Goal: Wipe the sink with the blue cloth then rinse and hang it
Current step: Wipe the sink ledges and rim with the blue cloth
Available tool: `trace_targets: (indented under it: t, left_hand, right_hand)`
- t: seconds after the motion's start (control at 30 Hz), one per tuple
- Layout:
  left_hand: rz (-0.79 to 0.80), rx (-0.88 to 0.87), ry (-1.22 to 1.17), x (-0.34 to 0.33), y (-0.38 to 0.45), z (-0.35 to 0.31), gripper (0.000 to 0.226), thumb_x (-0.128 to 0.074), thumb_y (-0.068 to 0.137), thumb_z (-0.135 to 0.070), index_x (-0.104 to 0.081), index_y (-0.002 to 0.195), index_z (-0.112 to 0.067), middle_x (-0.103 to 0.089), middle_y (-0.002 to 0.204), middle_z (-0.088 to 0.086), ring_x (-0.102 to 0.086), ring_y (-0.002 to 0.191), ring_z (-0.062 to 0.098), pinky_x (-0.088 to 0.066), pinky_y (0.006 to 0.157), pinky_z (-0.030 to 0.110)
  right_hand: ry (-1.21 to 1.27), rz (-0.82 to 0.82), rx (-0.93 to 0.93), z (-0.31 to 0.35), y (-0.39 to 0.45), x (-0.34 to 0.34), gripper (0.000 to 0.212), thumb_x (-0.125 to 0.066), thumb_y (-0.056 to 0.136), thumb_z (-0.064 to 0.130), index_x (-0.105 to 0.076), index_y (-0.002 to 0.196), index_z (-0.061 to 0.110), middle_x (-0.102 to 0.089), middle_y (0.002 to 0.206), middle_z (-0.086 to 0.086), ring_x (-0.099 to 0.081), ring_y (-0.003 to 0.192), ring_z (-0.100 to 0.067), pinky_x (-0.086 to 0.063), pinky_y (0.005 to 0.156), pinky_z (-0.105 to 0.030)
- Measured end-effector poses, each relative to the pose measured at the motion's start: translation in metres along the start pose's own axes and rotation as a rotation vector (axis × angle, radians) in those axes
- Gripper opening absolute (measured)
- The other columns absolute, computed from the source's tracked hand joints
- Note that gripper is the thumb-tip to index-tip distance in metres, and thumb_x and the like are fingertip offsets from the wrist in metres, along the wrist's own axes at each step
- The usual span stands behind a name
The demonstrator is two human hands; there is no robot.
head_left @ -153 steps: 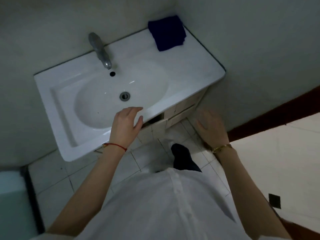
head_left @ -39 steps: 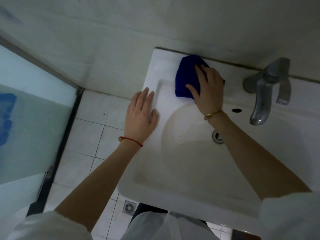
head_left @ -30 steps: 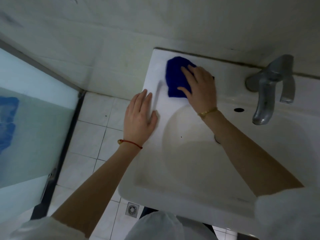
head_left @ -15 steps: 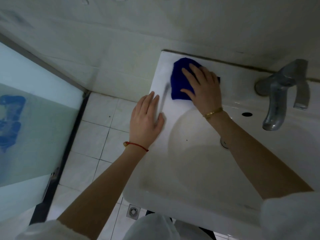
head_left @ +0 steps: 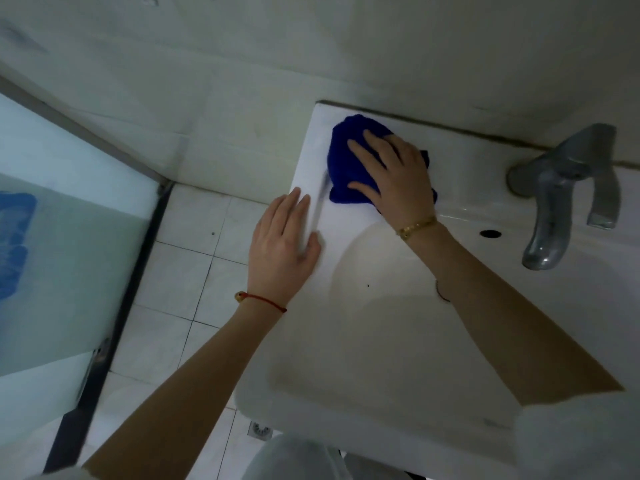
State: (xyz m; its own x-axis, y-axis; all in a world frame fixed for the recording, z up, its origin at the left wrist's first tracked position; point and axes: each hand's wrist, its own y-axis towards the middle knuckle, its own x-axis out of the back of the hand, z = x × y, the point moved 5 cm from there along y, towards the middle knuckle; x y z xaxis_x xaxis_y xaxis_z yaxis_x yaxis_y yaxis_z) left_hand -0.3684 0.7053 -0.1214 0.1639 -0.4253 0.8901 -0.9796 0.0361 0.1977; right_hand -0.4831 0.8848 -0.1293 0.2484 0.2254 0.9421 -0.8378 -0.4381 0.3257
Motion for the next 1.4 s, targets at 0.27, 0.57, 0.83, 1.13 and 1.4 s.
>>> trace_targets:
  t: [0.27, 0.57, 0.83, 1.13, 1.4]
  left_hand:
    - [-0.021, -0.022, -0.008, -0.004, 0.001, -0.002, 0.051, -0.063, 0.091, -0.016, -0.052, 0.138, 0.000, -0.049, 0.146, 0.015, -0.043, 0.136, 0.032, -0.037, 0.114, 0.042]
    - [0.011, -0.003, -0.002, 0.000, 0.002, -0.002, 0.053, -0.062, 0.092, -0.022, -0.050, 0.141, -0.004, -0.048, 0.148, 0.012, -0.042, 0.138, 0.028, -0.028, 0.118, 0.032]
    - [0.001, -0.018, 0.002, -0.001, 0.003, -0.003, 0.053, -0.062, 0.091, -0.018, -0.051, 0.140, -0.001, -0.049, 0.146, 0.015, -0.043, 0.135, 0.033, -0.028, 0.116, 0.032]
    - [0.027, -0.013, 0.019, -0.001, 0.001, -0.003, 0.054, -0.063, 0.093, -0.021, -0.048, 0.142, -0.003, -0.047, 0.148, 0.013, -0.041, 0.138, 0.030, -0.024, 0.117, 0.030]
    - [0.000, -0.027, -0.017, -0.003, 0.002, -0.003, 0.052, -0.064, 0.091, -0.016, -0.051, 0.139, 0.001, -0.050, 0.145, 0.017, -0.044, 0.135, 0.034, -0.037, 0.114, 0.043]
  right_hand:
    - [-0.012, -0.021, -0.325, -0.049, -0.050, 0.019, 0.064, -0.055, 0.091, 0.052, -0.046, 0.141, 0.014, -0.048, 0.140, -0.014, -0.044, 0.122, -0.039, -0.038, 0.101, -0.050]
    - [-0.007, 0.069, -0.152, -0.021, -0.021, 0.010, 0.065, -0.057, 0.088, 0.048, -0.045, 0.141, 0.011, -0.049, 0.139, -0.017, -0.049, 0.120, -0.041, -0.043, 0.097, -0.050]
    - [-0.115, -0.033, -0.604, -0.071, -0.084, 0.037, 0.062, -0.042, 0.095, 0.050, -0.044, 0.142, 0.010, -0.046, 0.141, -0.018, -0.045, 0.123, -0.041, -0.040, 0.099, -0.051]
    - [0.024, 0.007, -0.113, -0.020, -0.029, 0.013, 0.061, -0.060, 0.088, 0.041, -0.048, 0.139, 0.010, -0.053, 0.135, -0.017, -0.050, 0.116, -0.038, -0.043, 0.097, -0.048]
    - [-0.029, 0.006, -0.069, -0.020, -0.018, 0.008, 0.064, -0.067, 0.085, 0.043, -0.049, 0.138, 0.010, -0.054, 0.132, -0.017, -0.051, 0.114, -0.038, -0.043, 0.095, -0.047]
